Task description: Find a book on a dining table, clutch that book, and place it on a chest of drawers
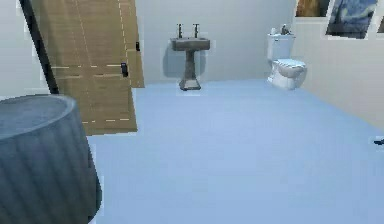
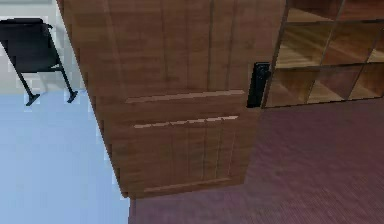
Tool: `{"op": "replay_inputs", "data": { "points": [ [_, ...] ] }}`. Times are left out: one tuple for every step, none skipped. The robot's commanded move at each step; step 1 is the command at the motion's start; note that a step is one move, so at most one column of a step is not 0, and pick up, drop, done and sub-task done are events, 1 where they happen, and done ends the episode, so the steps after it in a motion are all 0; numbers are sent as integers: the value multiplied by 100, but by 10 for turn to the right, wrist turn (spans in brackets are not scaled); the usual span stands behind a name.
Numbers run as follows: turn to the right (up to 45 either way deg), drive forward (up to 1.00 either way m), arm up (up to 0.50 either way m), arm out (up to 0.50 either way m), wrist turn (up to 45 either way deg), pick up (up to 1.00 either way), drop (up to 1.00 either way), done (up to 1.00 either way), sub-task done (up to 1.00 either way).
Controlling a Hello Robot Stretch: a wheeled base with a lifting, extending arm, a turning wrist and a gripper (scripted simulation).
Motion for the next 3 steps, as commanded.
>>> {"op": "replay_inputs", "data": {
  "points": [
    [-30, 0, 0, 0, 0, 0, 0, 0, 0],
    [0, 100, 0, 0, 0, 0, 0, 0, 0],
    [0, 100, 0, 0, 0, 0, 0, 0, 0]
  ]
}}
